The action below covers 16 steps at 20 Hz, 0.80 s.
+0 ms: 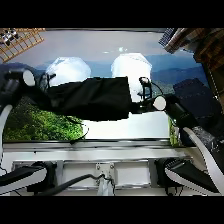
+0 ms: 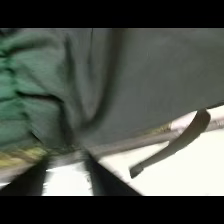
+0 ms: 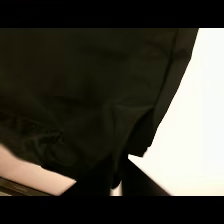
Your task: Fold the clothes and pants, and hang the long-sleeved shirts on hangers.
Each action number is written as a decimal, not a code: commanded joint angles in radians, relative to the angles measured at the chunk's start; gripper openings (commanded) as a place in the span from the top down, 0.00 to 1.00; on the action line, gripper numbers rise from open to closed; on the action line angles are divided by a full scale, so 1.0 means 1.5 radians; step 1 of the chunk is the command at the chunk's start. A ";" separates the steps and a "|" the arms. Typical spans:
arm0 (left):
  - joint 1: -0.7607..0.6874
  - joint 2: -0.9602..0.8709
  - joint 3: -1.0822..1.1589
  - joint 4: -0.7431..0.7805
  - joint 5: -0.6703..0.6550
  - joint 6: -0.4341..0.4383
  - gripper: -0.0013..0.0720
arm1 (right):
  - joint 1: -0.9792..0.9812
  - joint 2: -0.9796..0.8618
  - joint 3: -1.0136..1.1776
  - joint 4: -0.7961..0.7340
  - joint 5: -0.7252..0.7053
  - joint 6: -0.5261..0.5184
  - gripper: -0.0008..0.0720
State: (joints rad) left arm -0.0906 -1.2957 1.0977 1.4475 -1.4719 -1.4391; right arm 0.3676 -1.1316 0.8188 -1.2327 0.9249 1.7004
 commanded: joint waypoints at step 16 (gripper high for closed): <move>0.048 0.245 -0.012 -0.194 0.333 -0.107 0.33 | -0.381 -0.144 -0.028 0.499 0.045 -0.337 0.14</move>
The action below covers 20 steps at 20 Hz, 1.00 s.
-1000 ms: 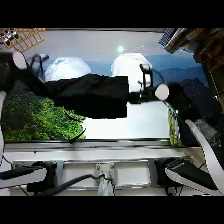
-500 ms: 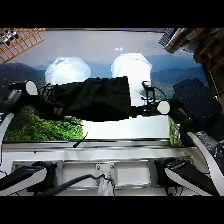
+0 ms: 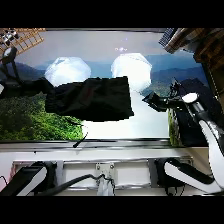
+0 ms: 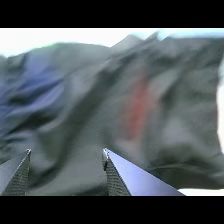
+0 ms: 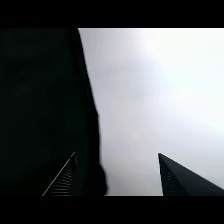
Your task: Fold the clothes and pants, and hang the long-sleeved shirts on hangers.
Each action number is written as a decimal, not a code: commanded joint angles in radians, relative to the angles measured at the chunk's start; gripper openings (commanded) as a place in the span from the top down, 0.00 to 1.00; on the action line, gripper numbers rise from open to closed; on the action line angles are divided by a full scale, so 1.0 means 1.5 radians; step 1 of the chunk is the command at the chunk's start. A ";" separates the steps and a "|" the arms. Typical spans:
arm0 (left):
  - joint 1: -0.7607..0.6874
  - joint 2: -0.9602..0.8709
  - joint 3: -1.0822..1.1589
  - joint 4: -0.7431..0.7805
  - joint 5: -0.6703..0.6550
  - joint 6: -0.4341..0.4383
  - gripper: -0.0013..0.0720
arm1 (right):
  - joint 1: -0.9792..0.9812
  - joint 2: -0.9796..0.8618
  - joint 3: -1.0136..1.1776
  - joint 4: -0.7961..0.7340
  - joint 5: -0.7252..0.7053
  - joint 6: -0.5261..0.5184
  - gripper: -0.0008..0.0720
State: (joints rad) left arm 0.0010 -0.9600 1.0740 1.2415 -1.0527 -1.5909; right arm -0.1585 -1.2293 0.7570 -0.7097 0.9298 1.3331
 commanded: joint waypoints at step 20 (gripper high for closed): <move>-0.096 0.021 0.004 -0.081 0.072 0.094 0.33 | 0.136 -0.399 0.366 -0.006 0.175 0.039 0.10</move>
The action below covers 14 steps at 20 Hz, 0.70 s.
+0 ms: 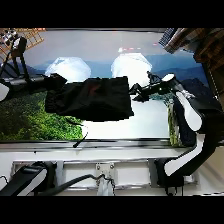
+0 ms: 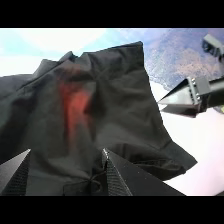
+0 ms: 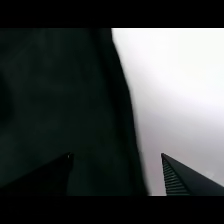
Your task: Fold the clothes and pants, and hang the long-sleeved shirts on hangers.
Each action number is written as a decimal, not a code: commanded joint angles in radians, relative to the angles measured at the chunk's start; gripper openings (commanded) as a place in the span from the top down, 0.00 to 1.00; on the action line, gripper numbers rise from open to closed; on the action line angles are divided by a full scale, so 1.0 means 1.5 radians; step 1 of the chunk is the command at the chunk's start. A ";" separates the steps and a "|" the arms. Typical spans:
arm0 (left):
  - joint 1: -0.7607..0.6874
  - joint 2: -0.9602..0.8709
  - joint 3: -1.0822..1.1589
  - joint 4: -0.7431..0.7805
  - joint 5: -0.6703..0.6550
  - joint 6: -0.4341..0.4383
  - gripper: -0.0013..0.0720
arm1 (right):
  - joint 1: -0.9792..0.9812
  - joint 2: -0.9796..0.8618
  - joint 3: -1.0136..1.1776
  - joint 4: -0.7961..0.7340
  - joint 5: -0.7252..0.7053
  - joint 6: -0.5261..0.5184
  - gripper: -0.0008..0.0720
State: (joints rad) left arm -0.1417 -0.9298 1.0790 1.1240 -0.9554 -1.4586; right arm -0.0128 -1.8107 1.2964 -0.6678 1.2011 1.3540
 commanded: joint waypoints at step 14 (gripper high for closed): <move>-0.056 -0.066 0.001 -0.007 0.018 0.008 0.77 | 0.170 0.005 0.007 -0.040 -0.063 0.069 0.96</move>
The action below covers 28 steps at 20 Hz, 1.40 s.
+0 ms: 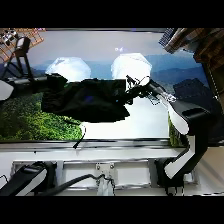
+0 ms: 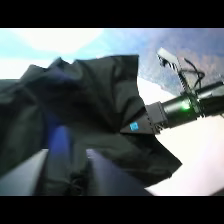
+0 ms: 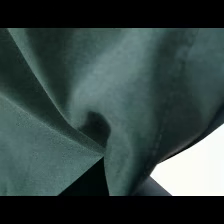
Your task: Fold the clothes and pants, and hang the long-sleeved shirts on hangers.
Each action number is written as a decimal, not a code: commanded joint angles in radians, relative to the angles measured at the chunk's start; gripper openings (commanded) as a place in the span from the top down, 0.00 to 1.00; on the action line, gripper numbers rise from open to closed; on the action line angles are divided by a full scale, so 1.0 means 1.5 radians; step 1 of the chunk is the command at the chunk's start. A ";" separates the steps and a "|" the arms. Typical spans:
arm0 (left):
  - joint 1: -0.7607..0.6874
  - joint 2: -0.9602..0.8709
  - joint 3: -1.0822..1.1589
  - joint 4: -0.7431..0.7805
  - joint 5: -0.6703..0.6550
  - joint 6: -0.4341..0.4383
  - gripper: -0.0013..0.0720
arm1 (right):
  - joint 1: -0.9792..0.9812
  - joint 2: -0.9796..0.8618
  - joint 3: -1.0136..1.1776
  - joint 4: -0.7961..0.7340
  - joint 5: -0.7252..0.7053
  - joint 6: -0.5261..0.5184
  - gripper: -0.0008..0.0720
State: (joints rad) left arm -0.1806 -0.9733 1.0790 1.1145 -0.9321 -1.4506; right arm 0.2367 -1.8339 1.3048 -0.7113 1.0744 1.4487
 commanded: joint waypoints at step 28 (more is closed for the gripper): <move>-0.401 -0.469 0.009 -0.395 0.165 0.000 0.97 | -0.111 0.385 0.060 -0.169 0.321 0.074 0.96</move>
State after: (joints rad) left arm -0.7719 -1.6768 1.0931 0.5495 -0.6918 -1.4513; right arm 0.0700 -1.2663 1.3811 -0.9565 1.5406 1.5494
